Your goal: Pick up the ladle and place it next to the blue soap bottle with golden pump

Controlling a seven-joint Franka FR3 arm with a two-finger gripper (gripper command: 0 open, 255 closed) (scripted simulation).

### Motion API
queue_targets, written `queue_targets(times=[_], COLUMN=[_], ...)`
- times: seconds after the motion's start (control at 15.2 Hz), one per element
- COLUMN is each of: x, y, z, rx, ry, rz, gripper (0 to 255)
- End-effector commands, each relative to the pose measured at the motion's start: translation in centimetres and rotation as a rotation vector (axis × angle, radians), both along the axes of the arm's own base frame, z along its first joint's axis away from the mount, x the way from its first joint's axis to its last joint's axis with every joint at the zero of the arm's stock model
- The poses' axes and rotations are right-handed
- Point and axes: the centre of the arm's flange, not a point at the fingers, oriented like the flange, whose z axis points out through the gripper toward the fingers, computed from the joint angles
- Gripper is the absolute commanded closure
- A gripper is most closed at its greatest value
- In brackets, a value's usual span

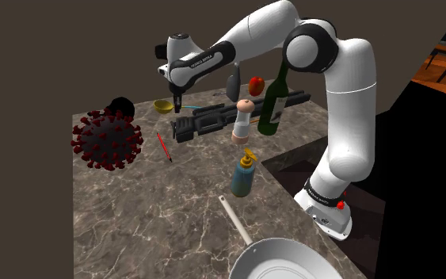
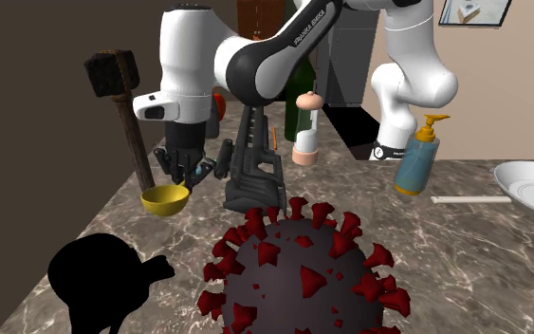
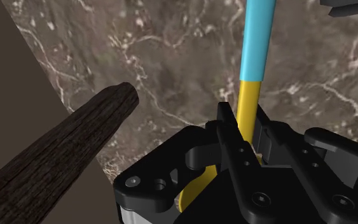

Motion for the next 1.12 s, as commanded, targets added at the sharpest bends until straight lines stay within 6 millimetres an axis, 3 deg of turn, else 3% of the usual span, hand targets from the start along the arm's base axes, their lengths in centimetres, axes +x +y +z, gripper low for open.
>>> queue_targets(times=[0.0,1.06], x=[-0.1,-0.1], y=[0.0,0.0], z=[1.0,9.5], rx=[0.000,0.000], ry=[0.000,0.000], rz=[0.000,0.000], gripper=[255,255])
